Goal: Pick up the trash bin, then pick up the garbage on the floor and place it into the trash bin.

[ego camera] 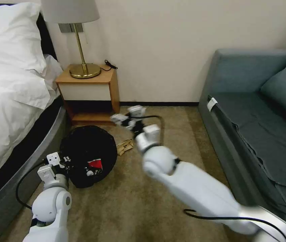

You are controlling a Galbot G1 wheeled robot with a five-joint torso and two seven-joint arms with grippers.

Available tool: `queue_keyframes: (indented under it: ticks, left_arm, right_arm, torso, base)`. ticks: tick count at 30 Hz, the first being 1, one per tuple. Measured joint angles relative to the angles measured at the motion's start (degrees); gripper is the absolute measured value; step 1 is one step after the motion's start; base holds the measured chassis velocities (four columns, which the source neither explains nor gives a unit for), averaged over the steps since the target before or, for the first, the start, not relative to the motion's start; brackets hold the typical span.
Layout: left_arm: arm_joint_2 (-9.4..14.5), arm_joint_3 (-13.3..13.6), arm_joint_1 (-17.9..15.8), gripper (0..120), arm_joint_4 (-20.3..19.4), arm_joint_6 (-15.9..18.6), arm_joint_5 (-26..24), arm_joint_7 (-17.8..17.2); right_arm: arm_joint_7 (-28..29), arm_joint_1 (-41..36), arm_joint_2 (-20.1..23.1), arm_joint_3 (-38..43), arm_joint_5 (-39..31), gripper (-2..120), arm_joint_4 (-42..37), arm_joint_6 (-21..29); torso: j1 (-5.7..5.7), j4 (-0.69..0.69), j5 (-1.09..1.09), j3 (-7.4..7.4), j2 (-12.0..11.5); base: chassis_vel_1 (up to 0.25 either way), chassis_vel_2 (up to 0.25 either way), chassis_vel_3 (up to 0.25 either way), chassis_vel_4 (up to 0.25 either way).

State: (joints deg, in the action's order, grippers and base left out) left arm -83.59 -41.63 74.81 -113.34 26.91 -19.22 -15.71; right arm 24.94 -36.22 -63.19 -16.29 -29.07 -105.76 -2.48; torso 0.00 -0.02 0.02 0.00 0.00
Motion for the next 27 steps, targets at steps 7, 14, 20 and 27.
queue_keyframes:
  ticks: [7, 14, 20, 27]
  left_arm:
    - [0.2, -1.0, 0.0, 3, 0.3, -0.6, -0.5, 0.2]
    - [0.3, -1.6, -0.3, 3, 0.4, -0.9, -0.6, 0.3]
    - [0.5, -2.1, -0.3, 3, 0.3, -0.9, -0.6, 0.3]
    - [0.5, -2.7, -0.3, 3, -0.3, -0.8, -0.7, 0.1]
  right_arm:
    - [-2.0, -15.4, 1.8, 12.6, 9.0, 100, -6.5, -4.2]
    - [-0.2, -31.1, -1.3, 22.2, 18.7, 100, -15.8, -4.1]
    - [-0.4, -39.1, -4.2, 24.4, 21.7, 100, -17.9, -5.2]
    - [-1.7, -41.5, -5.0, 24.4, 22.7, 100, -17.1, -6.8]
  torso:
    - [0.00, 0.03, 0.01, 0.00, 0.0]
    - [0.00, 0.01, 0.00, -0.01, 0.0]
    - [0.00, 0.02, -0.02, -0.01, 0.0]
    - [-0.01, 0.02, -0.02, -0.01, 0.0]
  base:
    - [0.000, 0.000, 0.000, 0.000]
    - [0.000, 0.000, 0.000, 0.000]
    - [0.000, 0.000, 0.000, 0.000]
    - [0.000, 0.000, 0.000, 0.000]
